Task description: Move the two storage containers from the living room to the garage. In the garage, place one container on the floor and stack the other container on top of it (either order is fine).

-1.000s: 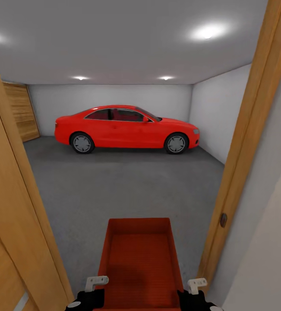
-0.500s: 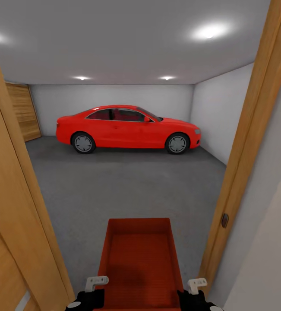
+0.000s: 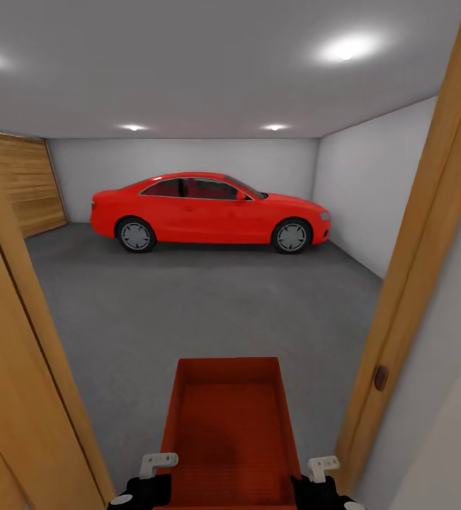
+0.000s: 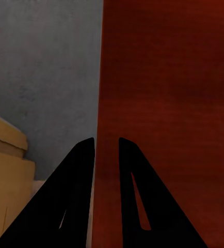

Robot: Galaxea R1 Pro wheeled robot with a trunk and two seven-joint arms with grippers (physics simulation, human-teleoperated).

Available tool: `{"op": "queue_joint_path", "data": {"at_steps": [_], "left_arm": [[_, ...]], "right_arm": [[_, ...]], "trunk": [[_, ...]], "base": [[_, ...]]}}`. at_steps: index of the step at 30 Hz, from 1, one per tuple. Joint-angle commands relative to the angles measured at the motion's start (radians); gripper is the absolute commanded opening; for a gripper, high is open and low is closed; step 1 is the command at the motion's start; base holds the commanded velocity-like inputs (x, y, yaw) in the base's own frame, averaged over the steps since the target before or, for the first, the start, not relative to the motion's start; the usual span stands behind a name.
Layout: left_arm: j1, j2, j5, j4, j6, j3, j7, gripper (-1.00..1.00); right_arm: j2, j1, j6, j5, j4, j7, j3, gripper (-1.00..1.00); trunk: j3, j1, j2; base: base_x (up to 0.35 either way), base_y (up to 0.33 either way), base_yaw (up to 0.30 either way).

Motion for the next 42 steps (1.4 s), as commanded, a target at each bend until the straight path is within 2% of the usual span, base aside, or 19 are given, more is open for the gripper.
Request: {"op": "queue_joint_path", "data": {"at_steps": [1,26,34,42], "left_arm": [[-0.001,0.008,-0.012,-0.098,0.006,-0.001,0.006,-1.00],[-0.001,0.008,-0.012,-0.098,0.006,-0.001,0.006,-1.00],[-0.001,0.008,-0.012,-0.098,0.007,-0.001,0.006,-1.00],[-0.001,0.008,-0.012,-0.098,0.006,-0.001,0.006,-1.00]], "right_arm": [[-0.002,-0.001,-0.002,-0.008,0.004,0.000,0.025,-1.00],[-0.003,0.000,-0.004,-0.009,0.004,-0.001,0.024,-1.00],[-0.002,0.000,-0.003,-0.009,0.004,-0.001,0.025,-1.00],[-0.002,-0.001,-0.003,-0.009,0.004,-0.001,0.025,-1.00]], "trunk": [[-0.002,0.001,-0.001],[-0.002,0.001,-0.001],[-0.002,0.001,-0.001],[-0.002,0.001,-0.001]], "base": [[0.247,0.000,0.000],[0.019,0.000,0.000],[0.183,0.000,0.000],[0.017,0.041,0.000]]}}
